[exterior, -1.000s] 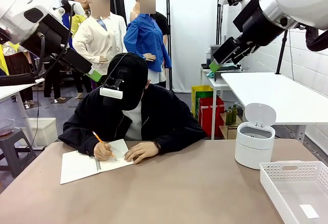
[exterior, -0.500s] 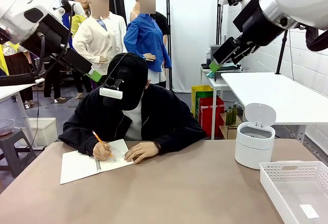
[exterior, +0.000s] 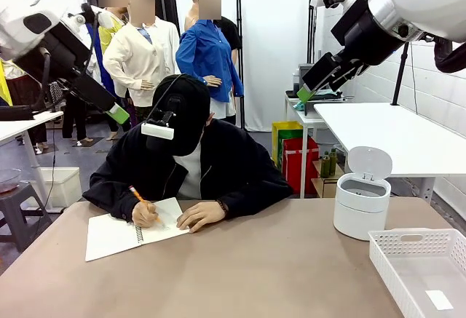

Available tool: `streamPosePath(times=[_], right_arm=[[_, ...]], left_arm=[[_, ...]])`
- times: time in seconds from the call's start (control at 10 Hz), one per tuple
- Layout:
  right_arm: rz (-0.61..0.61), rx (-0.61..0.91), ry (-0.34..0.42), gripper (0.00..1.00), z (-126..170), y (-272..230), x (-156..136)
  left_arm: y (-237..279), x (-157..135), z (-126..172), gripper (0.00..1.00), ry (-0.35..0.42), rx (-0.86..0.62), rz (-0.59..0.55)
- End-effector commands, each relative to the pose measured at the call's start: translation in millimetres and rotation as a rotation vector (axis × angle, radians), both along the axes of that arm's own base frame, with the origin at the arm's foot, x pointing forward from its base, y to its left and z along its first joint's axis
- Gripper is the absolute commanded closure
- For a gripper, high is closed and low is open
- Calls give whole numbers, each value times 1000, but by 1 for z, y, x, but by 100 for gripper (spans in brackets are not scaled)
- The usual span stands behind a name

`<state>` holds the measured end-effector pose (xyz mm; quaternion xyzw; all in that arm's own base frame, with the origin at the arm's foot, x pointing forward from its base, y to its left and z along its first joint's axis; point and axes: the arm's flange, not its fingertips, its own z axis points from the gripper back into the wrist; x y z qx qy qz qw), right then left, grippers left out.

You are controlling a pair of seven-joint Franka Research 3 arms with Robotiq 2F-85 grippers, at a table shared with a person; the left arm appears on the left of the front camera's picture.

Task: Sort the paper based on its condition.
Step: If a person hands you a paper, place it in the Organizing basket , and if it's crumpled, put it in the Trash can.

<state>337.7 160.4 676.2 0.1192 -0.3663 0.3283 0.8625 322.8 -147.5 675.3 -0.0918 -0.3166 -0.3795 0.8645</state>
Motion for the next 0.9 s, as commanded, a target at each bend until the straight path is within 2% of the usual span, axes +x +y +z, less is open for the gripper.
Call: streamPosePath(times=[0.0, 0.4, 0.5, 0.8], right_arm=[[0, 0, 0, 0, 0, 0, 0], [0, 0, 0, 0, 0, 0, 0], [0, 0, 0, 0, 0, 0, 0], [0, 0, 0, 0, 0, 0, 0]], left_arm=[[8, -8, 8, 0, -29, 29, 49], [9, -13, 14, 0, -82, 22, 54], [13, -10, 14, 0, -51, 16, 28], [13, -10, 14, 0, -51, 16, 28]])
